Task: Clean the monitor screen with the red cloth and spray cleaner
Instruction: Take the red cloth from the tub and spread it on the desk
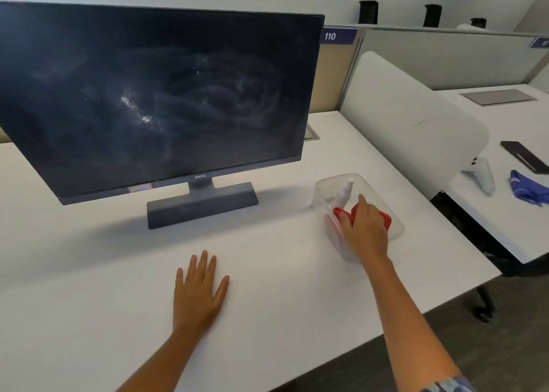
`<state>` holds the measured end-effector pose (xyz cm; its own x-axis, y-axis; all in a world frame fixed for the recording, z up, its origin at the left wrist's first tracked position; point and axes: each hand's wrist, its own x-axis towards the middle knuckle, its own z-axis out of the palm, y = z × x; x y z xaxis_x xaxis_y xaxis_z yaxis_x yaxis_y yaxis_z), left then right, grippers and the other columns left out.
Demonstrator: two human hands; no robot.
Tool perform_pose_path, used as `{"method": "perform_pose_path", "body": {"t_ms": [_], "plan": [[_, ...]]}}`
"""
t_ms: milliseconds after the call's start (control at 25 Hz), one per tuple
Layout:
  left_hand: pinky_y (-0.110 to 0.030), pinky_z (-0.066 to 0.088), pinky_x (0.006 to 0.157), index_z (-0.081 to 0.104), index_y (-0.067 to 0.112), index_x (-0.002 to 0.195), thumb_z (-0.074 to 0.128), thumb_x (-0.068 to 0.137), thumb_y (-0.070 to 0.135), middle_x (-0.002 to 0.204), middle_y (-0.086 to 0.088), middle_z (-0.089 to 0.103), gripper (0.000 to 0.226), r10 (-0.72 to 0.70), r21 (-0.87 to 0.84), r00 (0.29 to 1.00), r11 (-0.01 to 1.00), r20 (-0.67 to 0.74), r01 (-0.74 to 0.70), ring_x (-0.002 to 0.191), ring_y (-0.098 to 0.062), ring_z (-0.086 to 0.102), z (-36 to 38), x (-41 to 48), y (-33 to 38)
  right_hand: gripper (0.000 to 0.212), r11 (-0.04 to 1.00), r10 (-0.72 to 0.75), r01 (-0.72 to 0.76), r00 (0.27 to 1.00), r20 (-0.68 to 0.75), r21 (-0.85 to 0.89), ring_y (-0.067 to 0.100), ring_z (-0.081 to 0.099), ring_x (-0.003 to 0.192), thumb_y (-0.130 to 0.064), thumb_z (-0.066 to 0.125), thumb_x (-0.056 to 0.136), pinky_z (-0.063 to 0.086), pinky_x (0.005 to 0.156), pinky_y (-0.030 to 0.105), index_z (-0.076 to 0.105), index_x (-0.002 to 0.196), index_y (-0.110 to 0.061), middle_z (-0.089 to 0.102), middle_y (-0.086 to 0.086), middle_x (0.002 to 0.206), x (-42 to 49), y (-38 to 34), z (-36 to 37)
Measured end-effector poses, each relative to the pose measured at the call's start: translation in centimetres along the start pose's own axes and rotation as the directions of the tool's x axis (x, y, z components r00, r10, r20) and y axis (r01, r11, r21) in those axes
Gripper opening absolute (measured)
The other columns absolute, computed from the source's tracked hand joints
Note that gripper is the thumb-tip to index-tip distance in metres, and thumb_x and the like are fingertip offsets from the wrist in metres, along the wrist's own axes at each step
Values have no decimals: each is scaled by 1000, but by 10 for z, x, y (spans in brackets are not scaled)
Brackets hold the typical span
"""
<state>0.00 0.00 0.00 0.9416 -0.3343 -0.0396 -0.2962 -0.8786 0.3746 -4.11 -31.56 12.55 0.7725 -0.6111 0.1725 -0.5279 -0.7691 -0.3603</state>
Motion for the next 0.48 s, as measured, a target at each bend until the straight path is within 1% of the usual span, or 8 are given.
{"method": "perform_pose_path", "body": {"t_ms": [80, 160, 200, 280, 400, 480], "plan": [[-42, -1, 119, 13, 21, 147, -24, 67, 74, 157, 0, 6, 103, -3, -11, 999, 1000, -34, 2, 145, -19, -1, 0, 0, -1, 57, 996, 67, -75, 987, 147, 50, 31, 54, 113, -43, 50, 93, 50, 88, 43, 39, 136, -9, 56, 12, 124, 2, 11, -1], [-42, -1, 119, 13, 20, 147, -24, 67, 74, 157, -1, 6, 103, -2, -8, 999, 1000, -43, 2, 145, -19, 0, 0, 0, -2, 47, 996, 66, -79, 967, 245, 45, 27, 58, 104, -46, 52, 91, 50, 80, 37, 49, 123, -12, 61, 6, 110, 0, 25, 2], [-42, -1, 119, 12, 20, 147, -24, 67, 74, 157, -1, 6, 103, 2, 0, 999, 1000, -49, -2, 145, -19, -1, 1, 0, -2, 39, 997, 47, -59, 971, 234, 47, 25, 60, 98, -44, 53, 91, 48, 75, 33, 53, 115, -13, 63, 4, 103, 0, 28, 4], [-41, -2, 119, 12, 20, 147, -24, 67, 74, 157, 0, 6, 102, -1, 6, 999, 1000, -43, 1, 145, -19, -1, 1, 0, -3, 26, 998, 7, -17, 989, 150, 65, 24, 61, 88, -35, 52, 94, 45, 70, 30, 61, 103, -12, 68, 7, 97, 1, 29, 3], [-41, -3, 119, 11, 21, 147, -24, 67, 74, 157, 0, 5, 102, -6, 10, 1000, 1000, -20, 6, 145, -18, -2, 0, 0, -3, 26, 996, 2, 1, 999, -39, 90, 29, 60, 88, -26, 46, 98, 45, 71, 34, 62, 105, -8, 68, 12, 99, 10, 25, -10], [-40, -4, 118, 11, 21, 147, -25, 67, 73, 157, 1, 4, 101, -5, 11, 1000, 1000, -16, 5, 145, -18, -3, 1, 0, -3, 27, 991, -6, 28, 986, -166, 130, 33, 60, 89, -24, 44, 98, 45, 71, 36, 60, 108, -5, 66, 15, 102, 14, 14, -25]]}}
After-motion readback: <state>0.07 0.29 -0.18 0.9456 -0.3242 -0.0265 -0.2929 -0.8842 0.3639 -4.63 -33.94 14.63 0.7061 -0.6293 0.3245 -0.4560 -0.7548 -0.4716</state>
